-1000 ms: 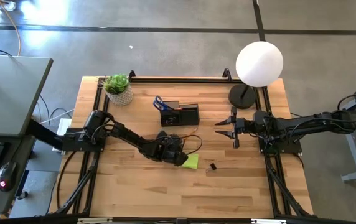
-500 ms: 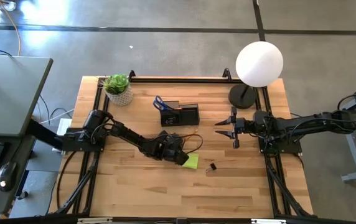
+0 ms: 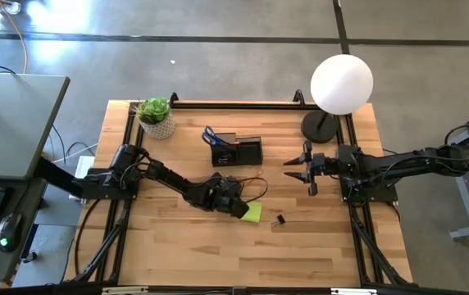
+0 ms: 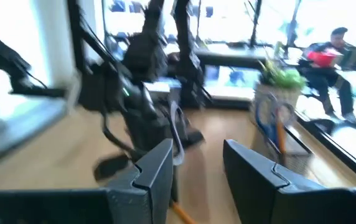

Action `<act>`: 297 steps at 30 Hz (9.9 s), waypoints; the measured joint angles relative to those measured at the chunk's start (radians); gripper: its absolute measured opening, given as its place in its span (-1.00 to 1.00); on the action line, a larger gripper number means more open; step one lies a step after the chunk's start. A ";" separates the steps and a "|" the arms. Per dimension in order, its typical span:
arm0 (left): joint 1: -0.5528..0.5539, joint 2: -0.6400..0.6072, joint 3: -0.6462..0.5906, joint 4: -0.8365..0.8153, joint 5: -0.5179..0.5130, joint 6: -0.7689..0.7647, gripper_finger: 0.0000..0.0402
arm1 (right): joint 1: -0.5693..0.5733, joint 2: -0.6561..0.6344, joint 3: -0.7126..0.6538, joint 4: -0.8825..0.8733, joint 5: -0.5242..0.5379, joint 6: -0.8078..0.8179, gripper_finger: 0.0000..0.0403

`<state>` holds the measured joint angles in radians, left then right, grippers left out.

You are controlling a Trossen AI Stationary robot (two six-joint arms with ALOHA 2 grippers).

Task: Pick and place office supplies into organizer
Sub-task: Put the orange pencil into the black desk organizer

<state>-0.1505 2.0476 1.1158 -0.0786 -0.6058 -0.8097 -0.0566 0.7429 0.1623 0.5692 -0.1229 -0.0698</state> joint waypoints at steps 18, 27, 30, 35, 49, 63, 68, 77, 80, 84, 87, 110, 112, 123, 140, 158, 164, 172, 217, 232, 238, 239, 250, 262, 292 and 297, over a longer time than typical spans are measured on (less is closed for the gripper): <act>-0.015 -0.132 0.002 0.018 0.020 0.172 -1.00 | -0.009 -0.084 0.000 0.024 -0.042 0.085 -0.32; -0.011 -0.054 0.001 0.026 -0.004 0.220 -0.82 | -0.009 -0.082 0.000 -0.036 -0.052 0.062 -0.32; -0.007 -0.030 0.001 0.024 -0.001 0.196 -0.71 | -0.009 -0.082 0.000 -0.060 -0.052 0.062 -0.32; -0.006 -0.020 0.002 0.037 0.042 0.244 -0.52 | -0.009 -0.082 0.000 -0.073 -0.052 0.044 -0.32; 0.015 -0.006 -0.250 0.532 0.151 0.217 -0.66 | -0.009 -0.082 0.000 -0.103 -0.050 0.043 -0.32; -0.041 -0.003 -0.285 0.555 0.097 0.177 -0.83 | -0.009 -0.082 0.000 -0.102 -0.026 0.028 -0.32; -0.042 -0.003 -0.284 0.559 0.098 0.177 -0.60 | -0.009 -0.081 0.000 -0.102 -0.025 0.027 -0.32; -0.063 -0.003 -0.282 0.505 0.025 0.207 -0.62 | -0.009 -0.081 0.000 -0.101 0.008 0.010 -0.32; -0.078 -0.002 -0.283 0.487 -0.019 0.232 -0.75 | -0.009 -0.082 0.000 -0.093 0.009 0.009 -0.32; -0.096 -0.002 -0.282 0.483 -0.079 0.264 -0.93 | -0.009 -0.082 0.000 -0.082 0.009 0.001 -0.32; -0.094 -0.001 -0.279 0.477 -0.078 0.275 -0.96 | -0.009 -0.082 0.000 -0.073 0.009 0.001 -0.32; -0.094 0.053 -0.276 0.542 -0.096 0.128 -0.89 | -0.009 -0.081 0.000 -0.064 0.007 0.009 -0.32; -0.095 0.053 -0.276 0.557 -0.104 0.144 -0.95 | -0.009 -0.082 0.000 -0.064 0.007 0.009 -0.32; -0.112 0.061 -0.221 0.493 -0.184 0.186 -0.98 | -0.009 -0.081 0.000 -0.079 0.008 0.005 -0.32; -0.120 -0.102 -0.201 0.486 -0.305 0.329 -1.00 | -0.009 -0.083 0.001 -0.234 0.017 0.128 -0.32; -0.212 -0.260 -0.199 0.669 -0.475 0.556 -1.00 | -0.009 -0.081 -0.147 0.263 0.161 0.521 -0.32; -0.206 -0.260 -0.199 0.831 -0.461 0.692 -1.00 | 0.001 -0.041 -0.086 0.274 0.087 0.475 -0.32; -0.179 -0.260 -0.199 0.930 -0.377 0.777 -1.00 | 0.000 0.066 0.028 0.223 0.003 0.360 -0.32; -0.177 -0.267 -0.198 0.867 -0.440 0.787 -0.90 | -0.002 0.310 0.231 0.234 -0.085 0.138 -0.93; -0.176 -0.570 -0.197 0.835 -0.611 1.071 -0.39 | -0.055 0.466 0.480 0.039 0.044 -0.130 -0.96; -0.177 -0.590 -0.198 0.704 -0.594 1.022 -0.45 | -0.085 0.684 0.704 -0.166 0.099 -0.244 -0.95; -0.178 -0.590 -0.199 0.686 -0.591 1.018 -0.46 | -0.090 0.714 0.735 -0.194 0.114 -0.261 -0.95; -0.275 -0.621 -0.199 0.548 -0.676 1.003 -0.54 | -0.135 0.858 0.922 -0.311 0.133 -0.315 -0.95; -0.288 -0.647 -0.199 0.548 -0.641 0.987 -0.56 | -0.232 0.833 1.001 -0.487 0.122 -0.298 -0.95; -0.288 -0.646 -0.199 0.516 -0.606 0.959 -0.58 | -0.362 1.006 1.002 -0.489 -0.127 -0.139 -0.94; -0.288 -0.646 -0.199 0.516 -0.606 0.958 -0.58 | -0.362 1.006 1.002 -0.504 -0.161 -0.130 -0.85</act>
<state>-0.4389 1.4017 0.9173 0.4377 -1.2118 0.1482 -0.4187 1.7485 1.1641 0.0652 -0.2843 -0.2000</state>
